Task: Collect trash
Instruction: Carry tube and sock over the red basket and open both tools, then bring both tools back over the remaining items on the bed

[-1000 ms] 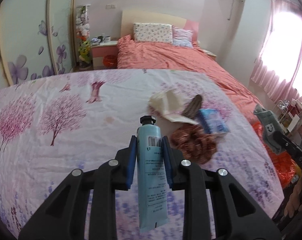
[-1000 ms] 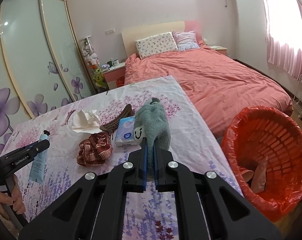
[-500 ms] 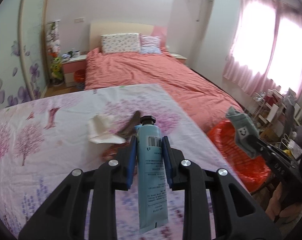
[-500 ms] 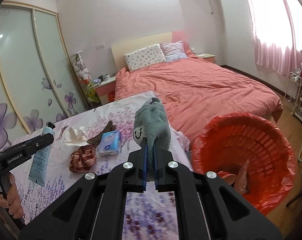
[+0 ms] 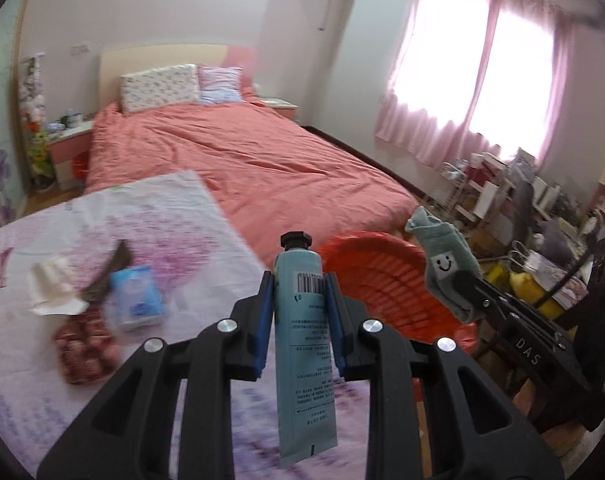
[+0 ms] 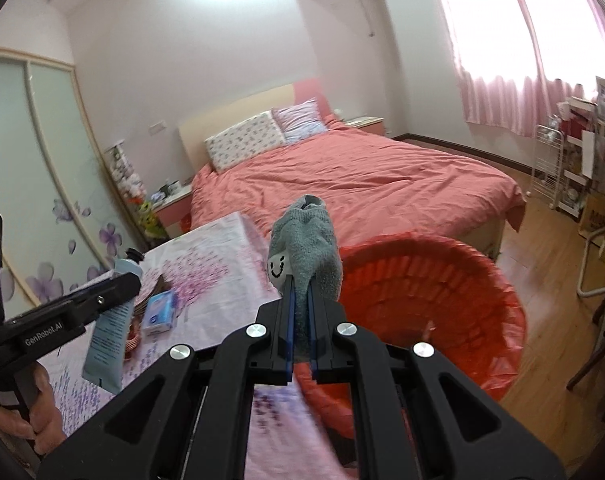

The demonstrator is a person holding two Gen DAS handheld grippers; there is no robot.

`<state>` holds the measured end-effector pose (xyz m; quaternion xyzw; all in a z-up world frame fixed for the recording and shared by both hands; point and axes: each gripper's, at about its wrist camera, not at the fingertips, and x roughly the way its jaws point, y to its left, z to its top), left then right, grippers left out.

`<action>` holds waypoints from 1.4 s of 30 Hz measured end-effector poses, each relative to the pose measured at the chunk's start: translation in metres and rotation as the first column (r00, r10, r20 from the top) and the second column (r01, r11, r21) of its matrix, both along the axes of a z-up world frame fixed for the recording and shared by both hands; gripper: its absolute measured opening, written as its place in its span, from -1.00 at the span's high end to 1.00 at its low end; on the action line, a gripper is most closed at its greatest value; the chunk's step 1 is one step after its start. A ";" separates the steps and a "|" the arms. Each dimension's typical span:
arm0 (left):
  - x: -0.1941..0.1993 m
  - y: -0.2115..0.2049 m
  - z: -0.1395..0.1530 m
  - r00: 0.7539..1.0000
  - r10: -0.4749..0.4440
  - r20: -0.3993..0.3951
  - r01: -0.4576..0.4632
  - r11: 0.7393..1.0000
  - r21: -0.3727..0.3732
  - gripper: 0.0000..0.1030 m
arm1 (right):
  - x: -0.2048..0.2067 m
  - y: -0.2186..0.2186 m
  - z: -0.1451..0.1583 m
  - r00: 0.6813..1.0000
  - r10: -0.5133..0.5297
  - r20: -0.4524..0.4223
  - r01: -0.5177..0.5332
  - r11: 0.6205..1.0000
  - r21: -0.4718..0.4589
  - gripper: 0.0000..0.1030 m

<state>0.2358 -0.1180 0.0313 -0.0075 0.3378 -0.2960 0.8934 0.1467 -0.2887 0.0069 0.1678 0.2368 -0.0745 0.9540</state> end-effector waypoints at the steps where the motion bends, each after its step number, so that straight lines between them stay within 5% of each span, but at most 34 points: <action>1: 0.000 -0.006 -0.001 1.000 -0.012 -0.002 0.012 1.000 -0.004 0.51 | -0.002 -0.006 -0.001 1.000 -0.014 0.003 0.014 1.000 0.007 0.89; 12: 0.004 -0.099 -0.026 0.987 -0.154 -0.051 0.153 0.988 -0.024 0.50 | -0.003 -0.052 -0.019 0.995 -0.097 -0.011 0.098 0.993 0.067 0.89; 21: 0.030 -0.136 -0.065 0.979 -0.152 -0.133 0.156 0.988 0.016 0.49 | 0.007 -0.082 -0.041 0.994 -0.092 -0.060 0.099 0.986 0.133 0.88; 24: 0.038 -0.134 -0.072 0.981 -0.129 -0.145 0.135 0.990 0.030 0.40 | 0.008 -0.086 -0.047 0.993 -0.084 -0.080 0.095 0.985 0.147 0.72; 28: 0.047 -0.122 -0.077 0.985 -0.079 -0.155 0.087 0.995 0.047 0.16 | 0.008 -0.080 -0.052 0.992 -0.077 -0.099 0.090 0.987 0.135 0.01; 42: 0.037 -0.017 -0.058 0.996 0.075 -0.050 -0.066 0.987 0.149 -0.20 | 0.009 -0.051 -0.036 0.992 -0.066 -0.106 0.075 0.994 0.086 -0.02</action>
